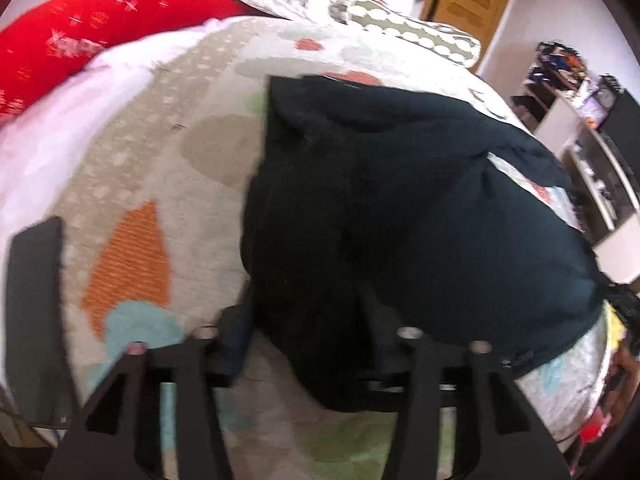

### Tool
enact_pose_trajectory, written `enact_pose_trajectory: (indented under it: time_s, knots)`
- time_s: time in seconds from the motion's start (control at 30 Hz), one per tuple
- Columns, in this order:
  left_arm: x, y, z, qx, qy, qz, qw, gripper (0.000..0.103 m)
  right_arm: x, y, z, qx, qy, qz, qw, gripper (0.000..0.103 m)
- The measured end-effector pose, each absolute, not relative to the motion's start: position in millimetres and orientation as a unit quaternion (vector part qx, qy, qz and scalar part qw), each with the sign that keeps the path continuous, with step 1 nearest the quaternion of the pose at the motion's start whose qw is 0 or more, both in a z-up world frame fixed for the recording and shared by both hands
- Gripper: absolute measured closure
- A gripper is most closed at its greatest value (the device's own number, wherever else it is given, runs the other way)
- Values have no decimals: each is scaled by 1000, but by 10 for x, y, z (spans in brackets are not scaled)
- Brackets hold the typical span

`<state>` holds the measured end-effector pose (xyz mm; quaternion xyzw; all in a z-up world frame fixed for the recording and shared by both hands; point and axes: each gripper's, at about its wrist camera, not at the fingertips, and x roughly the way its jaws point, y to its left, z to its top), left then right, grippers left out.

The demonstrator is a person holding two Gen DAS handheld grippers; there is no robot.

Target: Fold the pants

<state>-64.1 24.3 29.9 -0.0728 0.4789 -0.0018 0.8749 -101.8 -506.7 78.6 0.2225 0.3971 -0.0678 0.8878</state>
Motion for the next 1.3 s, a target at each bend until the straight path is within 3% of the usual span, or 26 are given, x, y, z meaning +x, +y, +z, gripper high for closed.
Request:
enact_pose_trajectory:
  time_s: [0.1,0.17,0.3,0.43,0.5,0.67,0.93,1.1,1.17,1.23,1.27,1.3]
  knots:
    - [-629,422,462,-97,461,17,882,44,-956,-5006,992,216,378,-52,899,54]
    - [-587,475,543,-100,446,22,889,27,-827,-4903,1098,208,371,-25,905,47]
    - [-366,492,661,-73,428,35,900,19,-462,-4596,1250,167,364,24,916,40]
    - [8,581,698,-76,424,26,902,19,68,-4326,1380,116,364,66,922,36]
    - [271,660,648,-103,434,9,895,18,340,-4237,1411,98,366,84,921,27]
    - [883,761,444,-146,471,-33,869,18,1070,-4046,1369,28,397,89,913,25]
    - [1397,539,264,-109,499,-72,857,18,1864,-3906,986,-17,444,89,891,25]
    - [1638,377,133,-77,513,-81,851,13,2014,-3755,760,-84,452,107,882,18]
    - [1702,269,104,-47,517,-90,850,3,2060,-3731,742,-91,453,109,880,18]
    - [1739,200,74,-24,521,-90,848,1,2098,-3719,729,-84,458,108,878,20]
    - [1753,157,59,-9,521,-91,849,1,2093,-3705,730,-78,459,116,877,33]
    - [1755,127,58,3,519,-93,850,1,2084,-3685,732,-72,458,130,877,52]
